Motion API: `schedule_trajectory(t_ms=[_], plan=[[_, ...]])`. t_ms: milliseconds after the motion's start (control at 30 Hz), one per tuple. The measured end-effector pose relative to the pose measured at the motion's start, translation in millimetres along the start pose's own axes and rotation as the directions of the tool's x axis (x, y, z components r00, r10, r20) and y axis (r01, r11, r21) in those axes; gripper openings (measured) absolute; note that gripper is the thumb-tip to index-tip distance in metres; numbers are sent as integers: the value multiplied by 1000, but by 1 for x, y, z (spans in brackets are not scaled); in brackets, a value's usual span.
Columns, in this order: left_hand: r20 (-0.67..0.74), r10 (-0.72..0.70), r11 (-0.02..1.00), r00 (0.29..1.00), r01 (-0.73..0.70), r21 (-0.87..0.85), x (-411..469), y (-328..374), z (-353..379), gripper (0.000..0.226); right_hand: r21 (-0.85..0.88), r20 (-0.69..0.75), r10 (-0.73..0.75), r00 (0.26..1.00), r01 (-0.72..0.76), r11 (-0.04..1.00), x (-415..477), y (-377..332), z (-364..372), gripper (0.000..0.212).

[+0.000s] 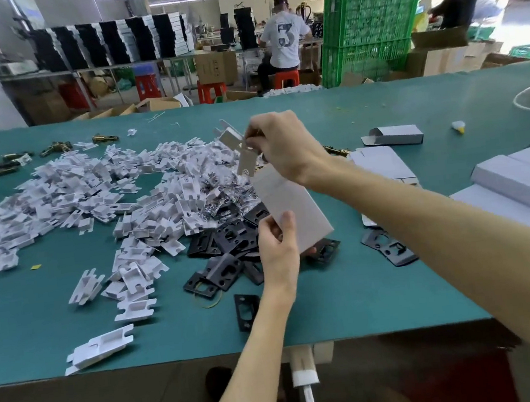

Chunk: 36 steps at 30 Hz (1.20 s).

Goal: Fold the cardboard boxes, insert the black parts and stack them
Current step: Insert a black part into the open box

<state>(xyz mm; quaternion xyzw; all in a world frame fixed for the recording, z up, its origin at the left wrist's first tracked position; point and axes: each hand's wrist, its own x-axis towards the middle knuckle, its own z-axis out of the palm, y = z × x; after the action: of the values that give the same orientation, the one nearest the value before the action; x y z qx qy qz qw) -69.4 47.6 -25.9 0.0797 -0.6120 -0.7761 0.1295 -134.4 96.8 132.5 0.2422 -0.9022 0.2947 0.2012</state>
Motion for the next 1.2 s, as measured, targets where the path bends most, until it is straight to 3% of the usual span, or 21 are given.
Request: schedule_trajectory(t_ms=[167,433,633,1000,1200], plan=[[65,19,1000,998,-18,-10,2,-3,-1,30,-237,113,47,992,-19,971,4,29,-28,12],[62,12,1000,998,-11,-18,2,-3,-1,35,-164,135,86,987,-64,984,1,40,-27,13],[100,9,1000,995,-9,1,3,-4,-1,37,-307,279,27,960,63,949,0,41,-25,12],[98,14,1000,995,-16,20,3,-3,0,33,-365,328,44,944,83,927,1,49,-38,3],[110,42,997,993,-48,59,0,-2,0,35,-457,504,-29,863,295,839,-1,51,-37,3]])
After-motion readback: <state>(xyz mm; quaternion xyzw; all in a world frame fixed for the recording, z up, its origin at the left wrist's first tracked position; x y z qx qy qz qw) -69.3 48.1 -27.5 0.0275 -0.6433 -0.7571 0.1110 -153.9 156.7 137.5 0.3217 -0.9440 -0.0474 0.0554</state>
